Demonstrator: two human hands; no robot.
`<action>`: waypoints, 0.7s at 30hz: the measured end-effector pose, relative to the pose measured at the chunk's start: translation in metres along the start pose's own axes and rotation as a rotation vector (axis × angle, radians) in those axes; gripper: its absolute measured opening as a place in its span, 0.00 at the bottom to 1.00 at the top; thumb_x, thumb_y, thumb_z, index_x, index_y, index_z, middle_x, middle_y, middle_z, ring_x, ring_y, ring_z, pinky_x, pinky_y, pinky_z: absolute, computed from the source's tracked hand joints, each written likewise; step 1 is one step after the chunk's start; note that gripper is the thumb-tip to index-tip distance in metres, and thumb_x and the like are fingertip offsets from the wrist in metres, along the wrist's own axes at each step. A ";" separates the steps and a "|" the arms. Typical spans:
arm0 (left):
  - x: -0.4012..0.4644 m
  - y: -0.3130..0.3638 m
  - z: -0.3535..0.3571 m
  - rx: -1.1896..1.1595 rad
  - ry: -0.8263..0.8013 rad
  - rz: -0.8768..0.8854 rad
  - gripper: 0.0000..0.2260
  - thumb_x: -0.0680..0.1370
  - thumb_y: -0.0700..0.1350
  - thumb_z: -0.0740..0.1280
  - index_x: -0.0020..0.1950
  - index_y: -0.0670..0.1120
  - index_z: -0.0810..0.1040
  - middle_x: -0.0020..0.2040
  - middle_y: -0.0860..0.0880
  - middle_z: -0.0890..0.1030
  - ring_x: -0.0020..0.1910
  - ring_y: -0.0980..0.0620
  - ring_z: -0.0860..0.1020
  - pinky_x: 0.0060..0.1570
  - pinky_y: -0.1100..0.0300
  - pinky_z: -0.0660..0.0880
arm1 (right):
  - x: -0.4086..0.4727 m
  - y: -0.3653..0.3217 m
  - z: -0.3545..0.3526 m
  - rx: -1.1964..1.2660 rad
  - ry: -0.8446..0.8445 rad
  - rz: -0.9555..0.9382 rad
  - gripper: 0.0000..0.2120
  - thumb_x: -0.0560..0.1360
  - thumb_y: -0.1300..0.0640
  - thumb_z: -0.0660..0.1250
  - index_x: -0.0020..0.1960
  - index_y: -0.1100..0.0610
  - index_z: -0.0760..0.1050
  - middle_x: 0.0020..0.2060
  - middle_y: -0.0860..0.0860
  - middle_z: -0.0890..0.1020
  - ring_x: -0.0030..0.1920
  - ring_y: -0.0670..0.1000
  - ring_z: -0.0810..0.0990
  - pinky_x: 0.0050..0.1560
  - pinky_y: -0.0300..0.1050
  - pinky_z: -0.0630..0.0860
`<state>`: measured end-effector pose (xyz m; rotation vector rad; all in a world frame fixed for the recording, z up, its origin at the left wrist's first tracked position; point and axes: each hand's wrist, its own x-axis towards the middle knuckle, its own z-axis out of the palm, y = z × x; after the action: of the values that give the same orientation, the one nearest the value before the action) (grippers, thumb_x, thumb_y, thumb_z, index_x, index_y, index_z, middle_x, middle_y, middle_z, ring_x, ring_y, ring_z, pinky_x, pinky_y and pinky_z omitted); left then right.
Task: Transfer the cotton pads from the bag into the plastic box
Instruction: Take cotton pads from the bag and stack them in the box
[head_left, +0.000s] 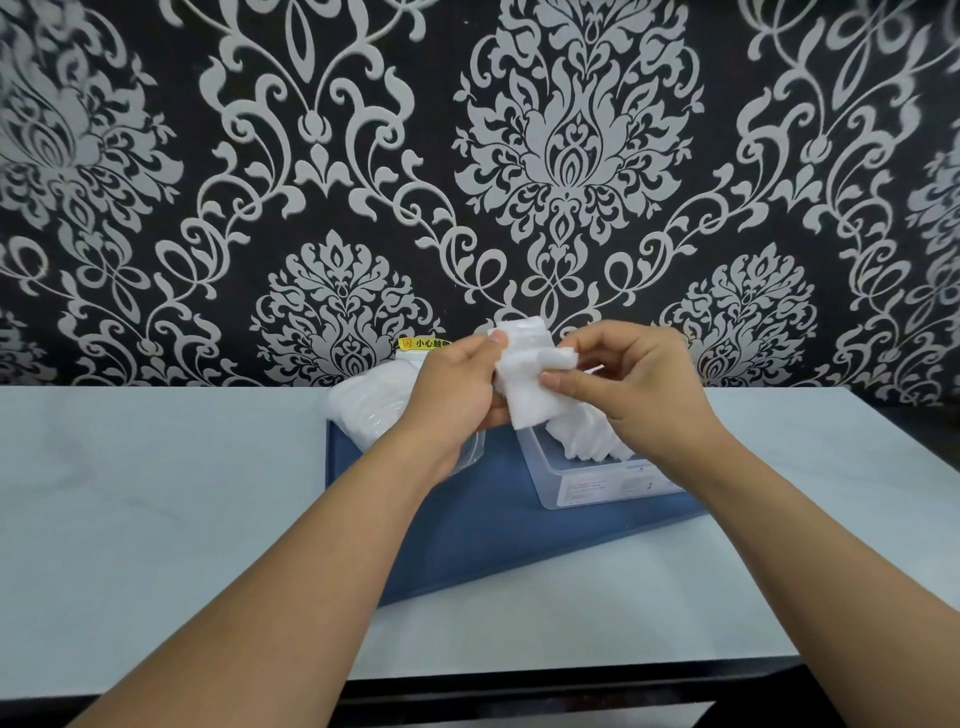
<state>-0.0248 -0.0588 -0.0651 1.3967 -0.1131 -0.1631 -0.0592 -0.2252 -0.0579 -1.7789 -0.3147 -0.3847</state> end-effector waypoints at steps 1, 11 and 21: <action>0.000 0.000 0.000 0.018 -0.008 0.015 0.12 0.85 0.47 0.60 0.56 0.45 0.82 0.45 0.47 0.85 0.33 0.56 0.84 0.29 0.65 0.77 | 0.000 0.002 0.000 -0.025 -0.011 0.015 0.07 0.69 0.67 0.78 0.43 0.59 0.83 0.39 0.54 0.86 0.39 0.48 0.81 0.45 0.51 0.78; -0.002 0.000 0.003 0.046 -0.050 -0.004 0.10 0.84 0.49 0.62 0.51 0.51 0.82 0.50 0.44 0.86 0.42 0.48 0.86 0.38 0.57 0.82 | 0.004 0.012 0.002 -0.065 0.074 0.054 0.07 0.71 0.66 0.76 0.45 0.56 0.83 0.39 0.52 0.86 0.39 0.47 0.82 0.46 0.42 0.81; -0.004 0.001 0.007 -0.029 -0.151 -0.064 0.18 0.75 0.59 0.70 0.58 0.48 0.81 0.53 0.44 0.86 0.49 0.45 0.87 0.44 0.50 0.84 | 0.002 0.014 0.006 0.036 0.126 0.095 0.06 0.74 0.65 0.74 0.50 0.63 0.82 0.42 0.61 0.86 0.41 0.53 0.84 0.49 0.52 0.82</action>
<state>-0.0296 -0.0652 -0.0631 1.3591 -0.1904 -0.3221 -0.0512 -0.2224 -0.0710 -1.7192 -0.1467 -0.4186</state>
